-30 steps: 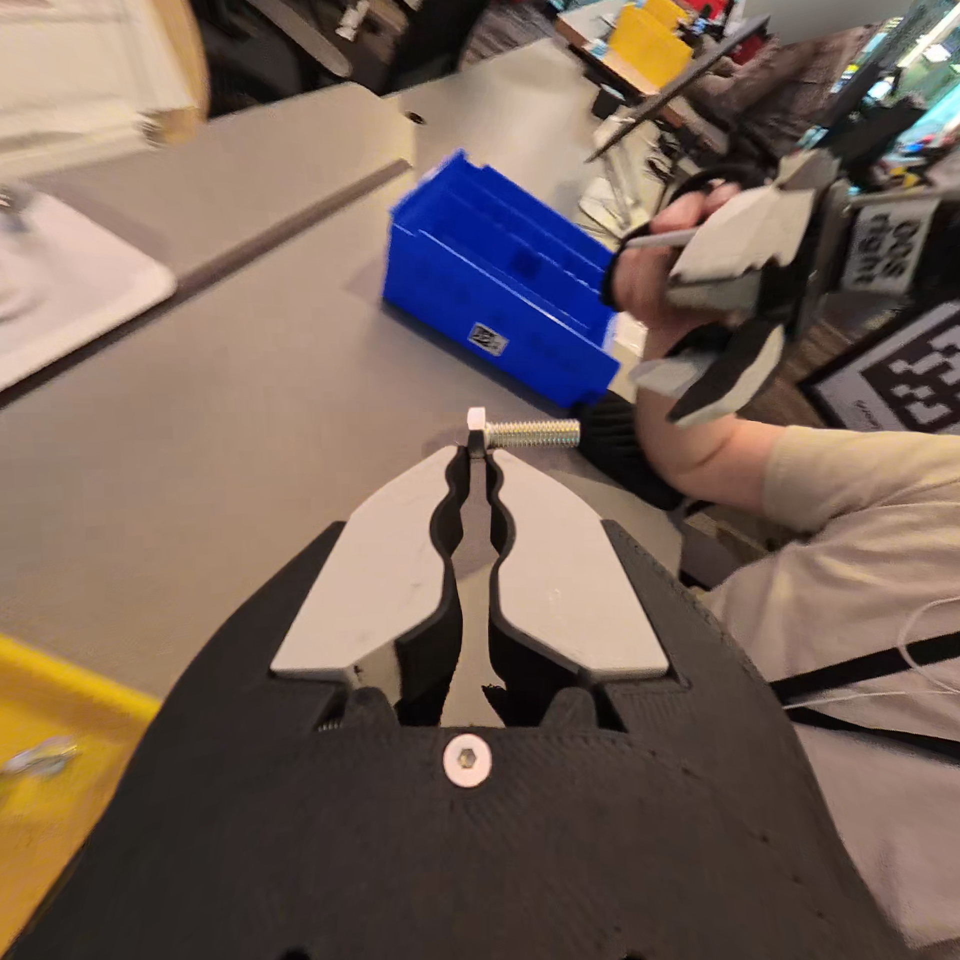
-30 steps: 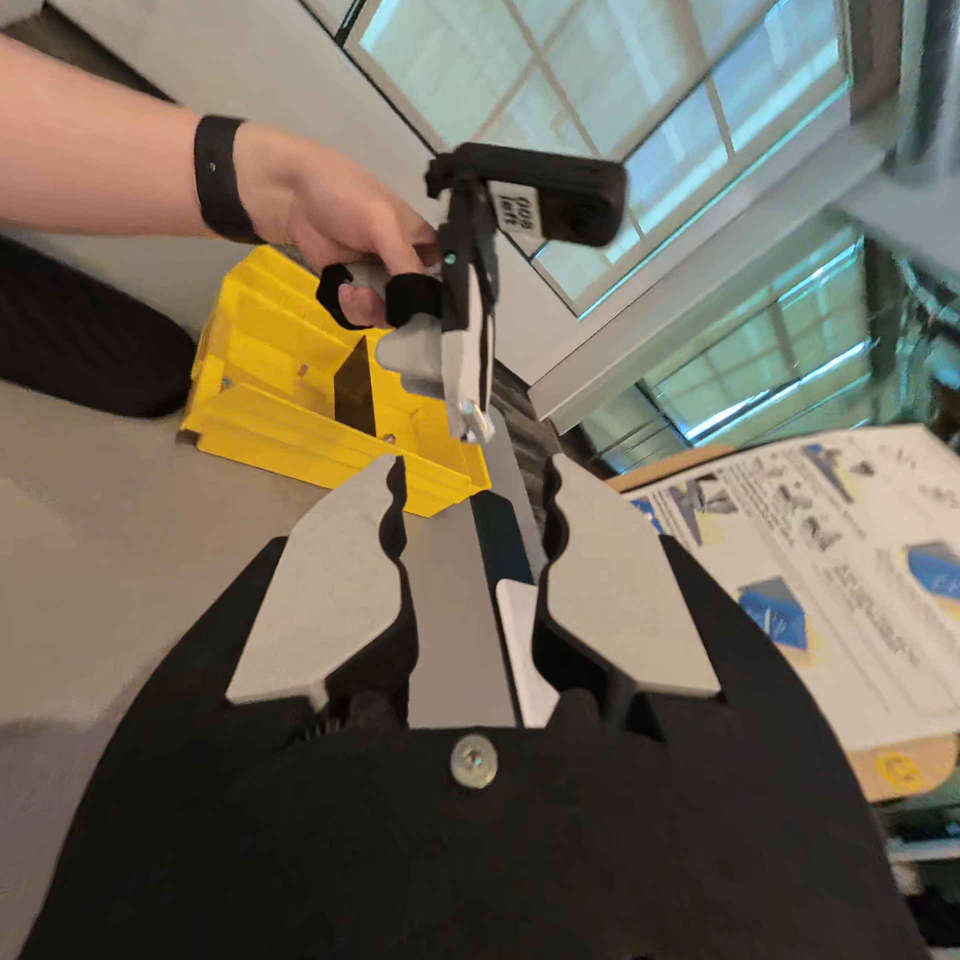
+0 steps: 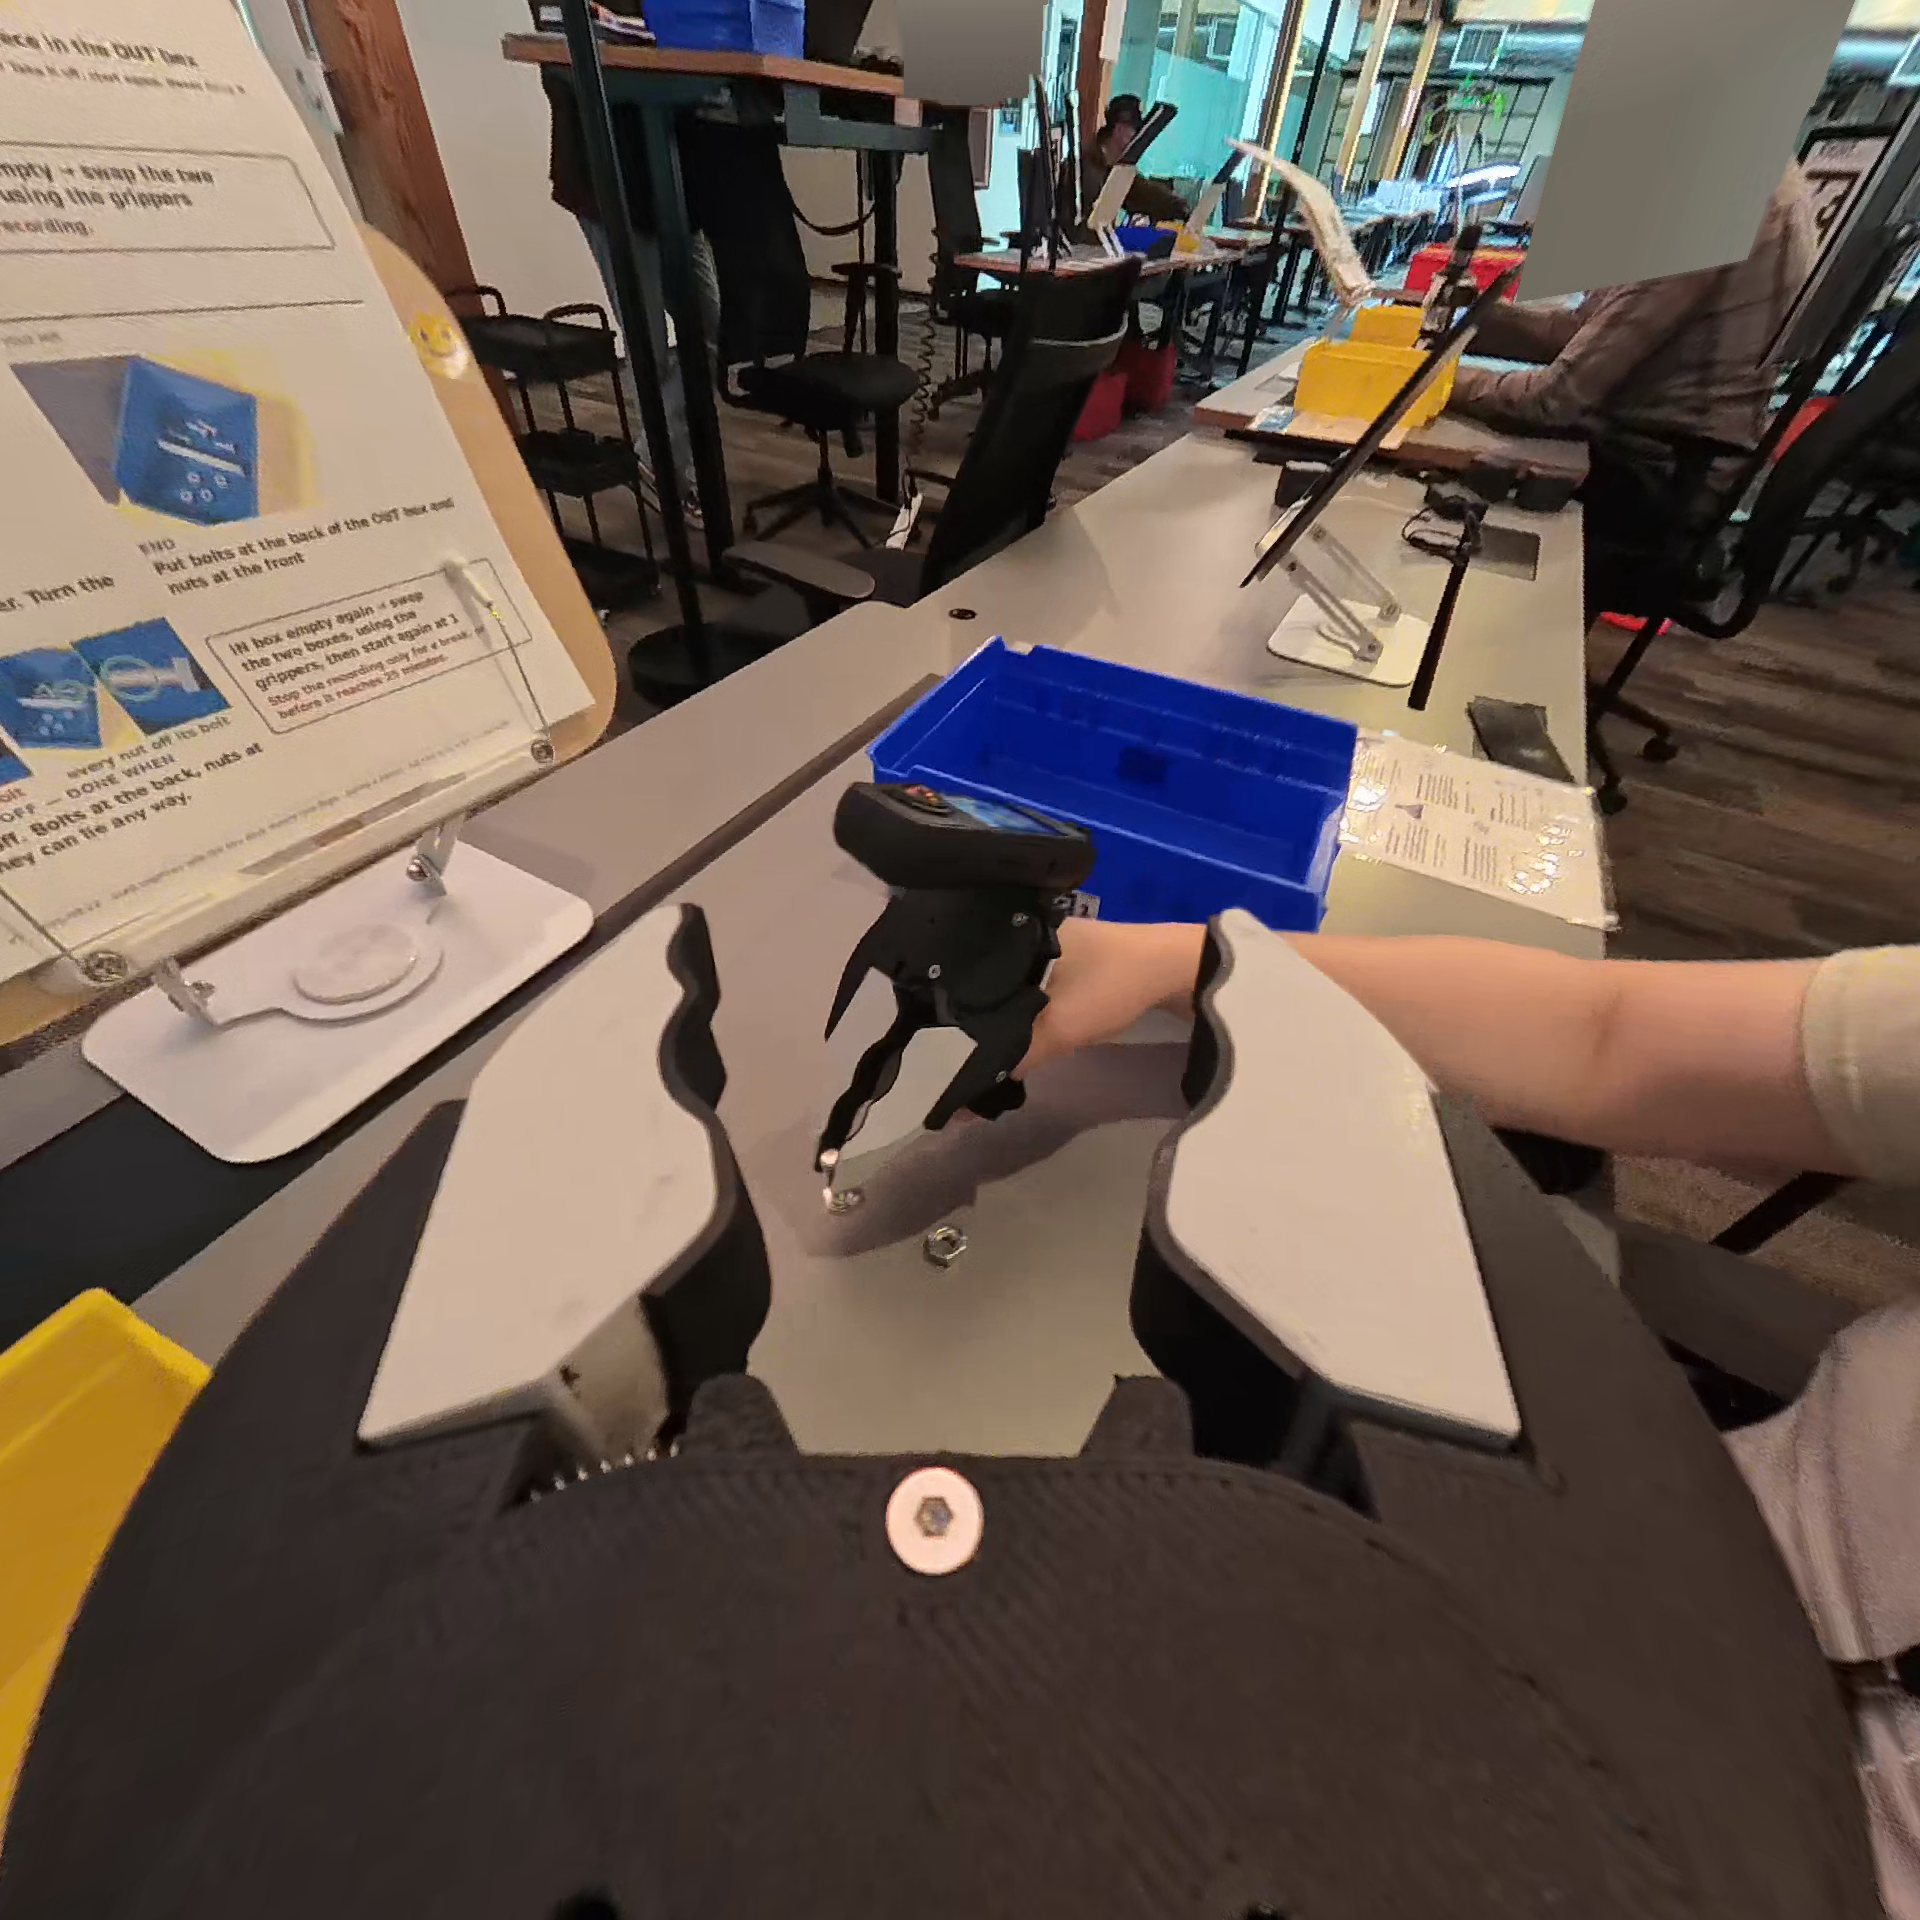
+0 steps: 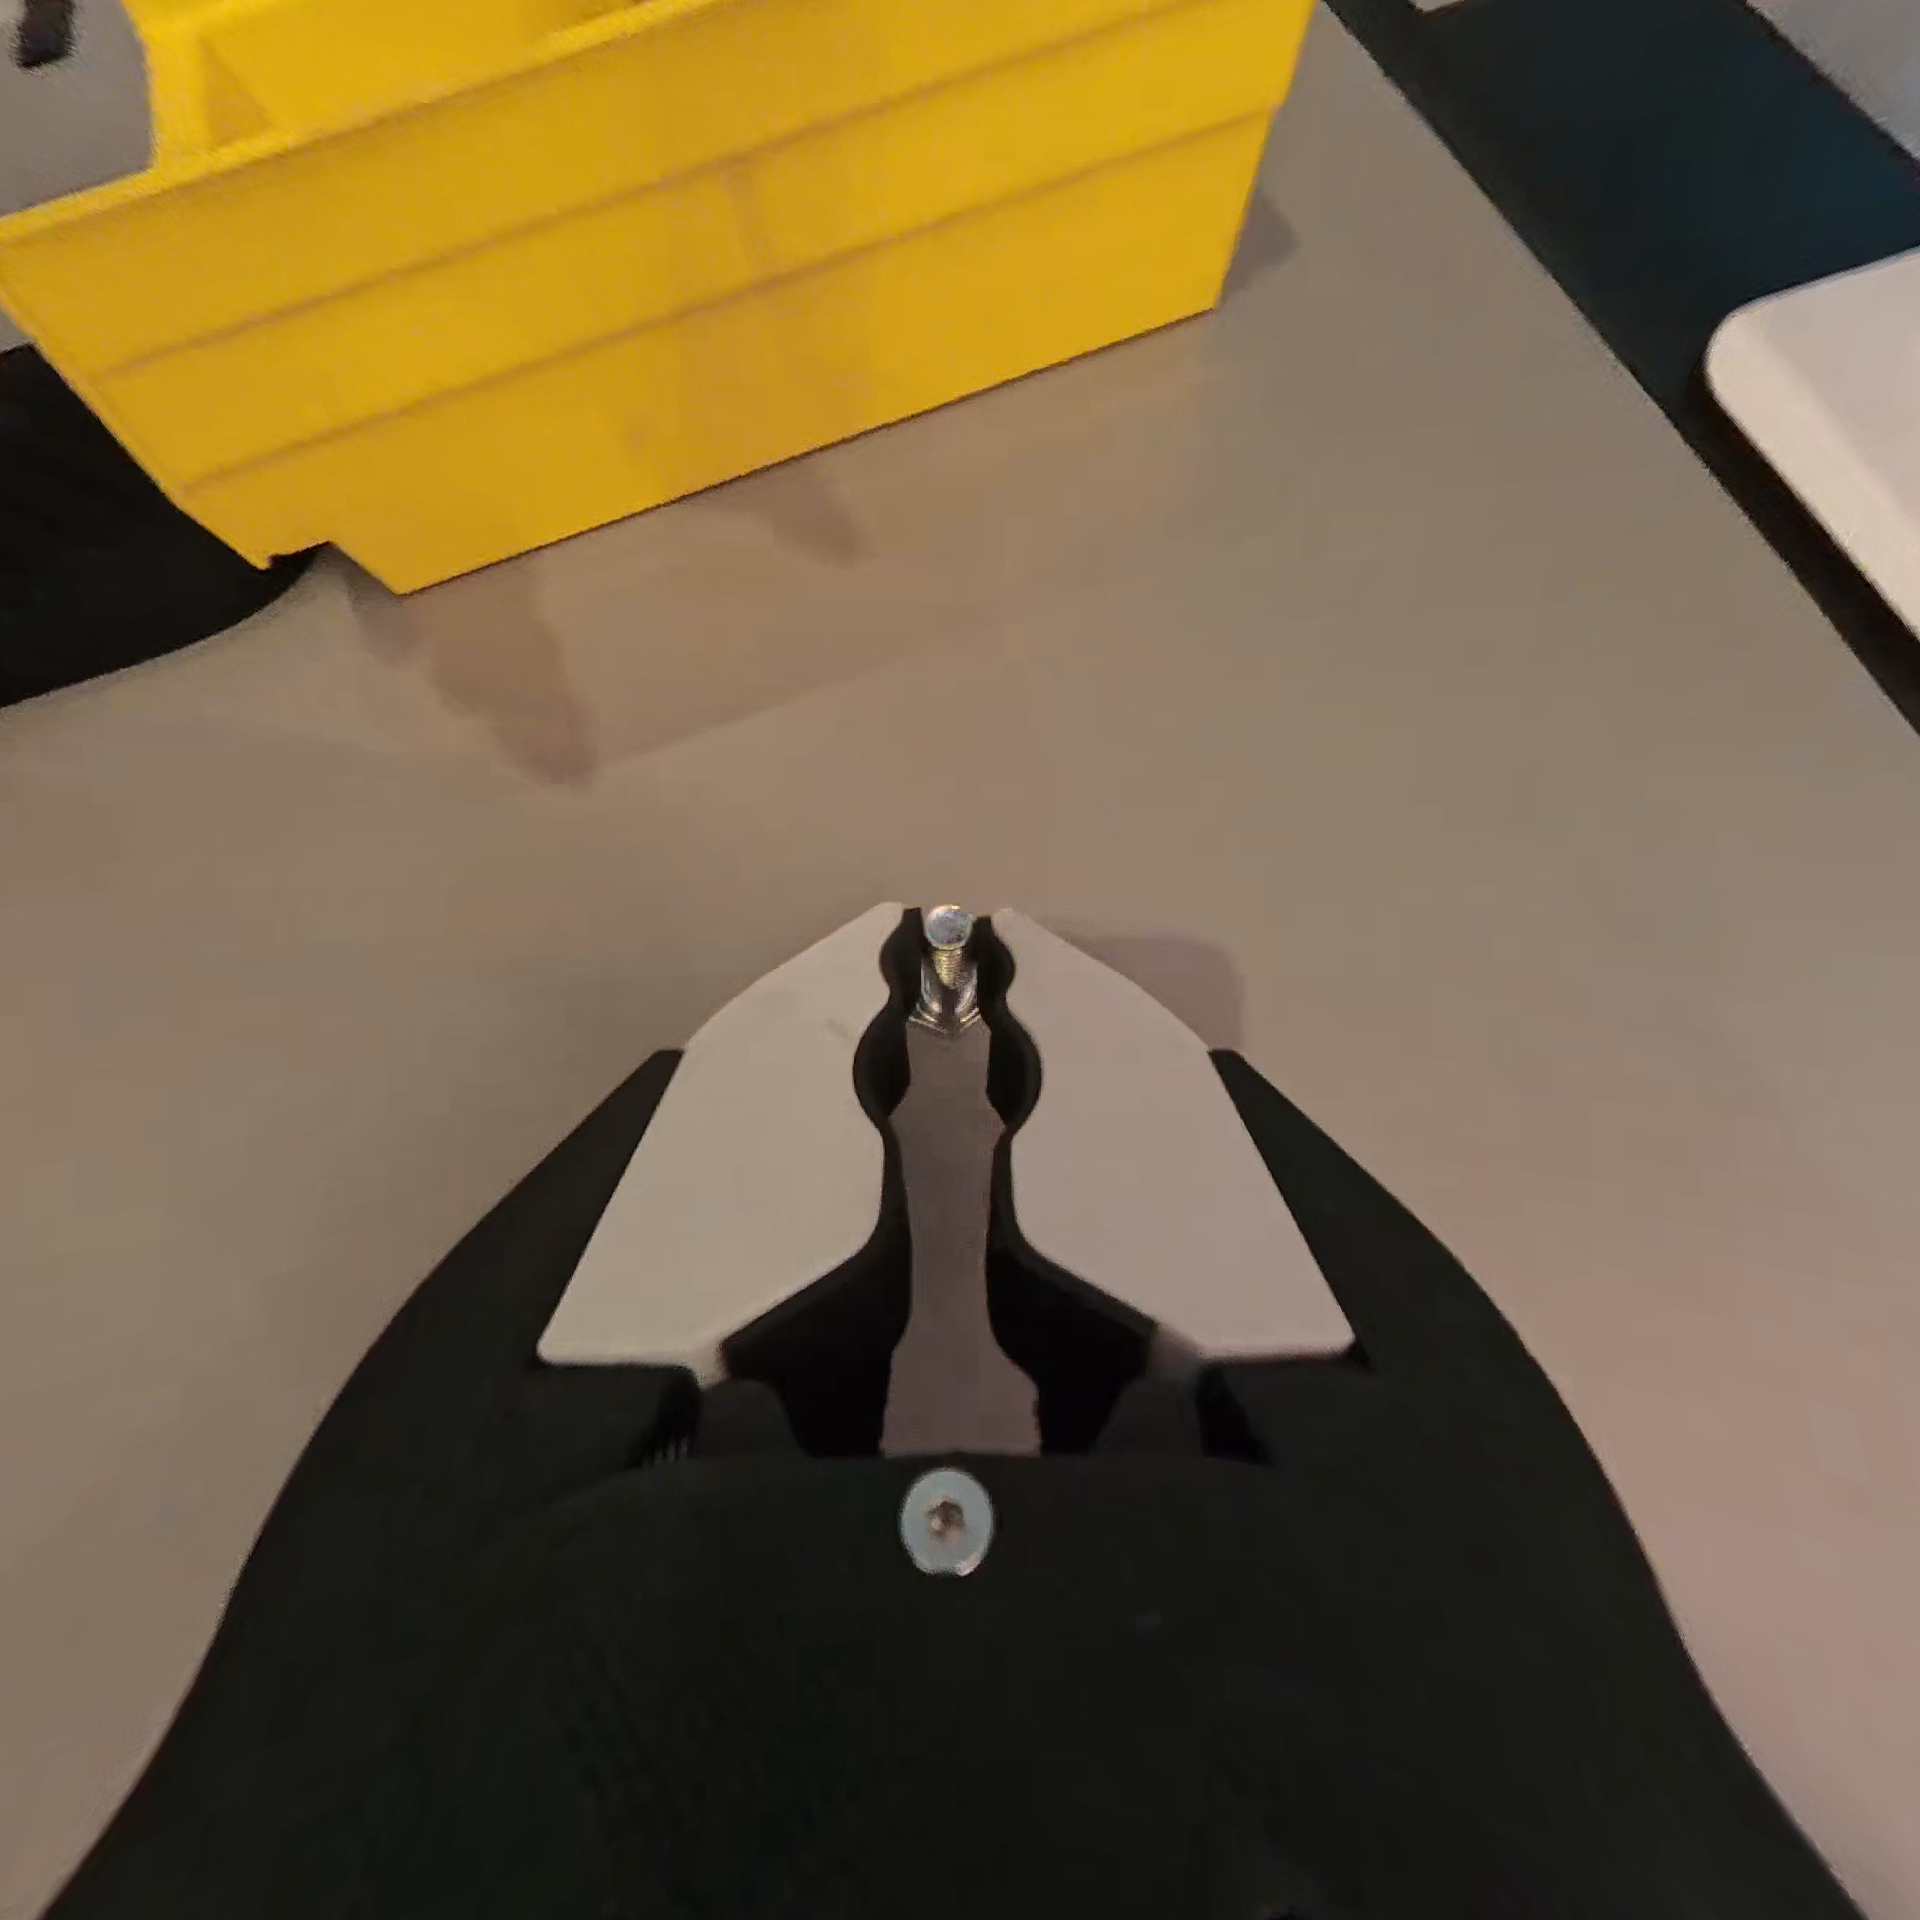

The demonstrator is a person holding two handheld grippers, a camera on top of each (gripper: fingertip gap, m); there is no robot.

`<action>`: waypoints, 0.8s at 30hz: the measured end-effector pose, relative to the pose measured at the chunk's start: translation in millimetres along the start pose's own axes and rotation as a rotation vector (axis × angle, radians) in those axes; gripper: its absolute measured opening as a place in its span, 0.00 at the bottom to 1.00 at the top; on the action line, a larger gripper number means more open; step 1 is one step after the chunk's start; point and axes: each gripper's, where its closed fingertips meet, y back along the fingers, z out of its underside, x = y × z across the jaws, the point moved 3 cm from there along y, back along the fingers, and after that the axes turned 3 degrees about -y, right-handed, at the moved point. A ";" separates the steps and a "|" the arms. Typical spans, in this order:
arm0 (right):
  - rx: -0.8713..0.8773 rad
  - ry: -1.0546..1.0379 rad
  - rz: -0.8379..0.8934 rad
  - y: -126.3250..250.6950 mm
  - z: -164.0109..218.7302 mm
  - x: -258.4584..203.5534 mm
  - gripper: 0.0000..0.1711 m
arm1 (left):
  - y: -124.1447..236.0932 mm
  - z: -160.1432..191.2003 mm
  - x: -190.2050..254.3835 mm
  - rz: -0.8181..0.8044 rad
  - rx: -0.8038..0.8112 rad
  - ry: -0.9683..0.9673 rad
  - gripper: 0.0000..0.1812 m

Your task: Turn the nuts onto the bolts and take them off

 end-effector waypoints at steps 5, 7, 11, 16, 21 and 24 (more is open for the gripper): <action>0.000 0.096 0.001 -4.6 4.8 -1.4 0.06 | 1.1 -6.3 -1.6 0.019 0.061 0.024 0.46; -0.007 0.107 -0.020 -6.8 6.8 -4.2 0.06 | 2.6 -8.7 5.5 0.049 0.064 0.026 0.45; -0.008 0.130 -0.032 -10.5 9.4 -7.1 0.06 | 5.5 -7.3 8.9 -0.009 0.019 -0.024 0.44; -0.012 0.169 -0.098 -16.3 15.6 -15.8 0.07 | 9.3 -10.9 20.8 -0.013 0.003 -0.071 0.44; 0.056 0.192 -0.095 1.1 3.1 -19.6 0.16 | 20.0 -13.7 18.7 -0.053 0.010 -0.084 0.44; -0.072 0.208 -0.086 11.2 12.4 -22.1 0.16 | 28.6 -16.6 17.1 -0.056 0.036 -0.065 0.44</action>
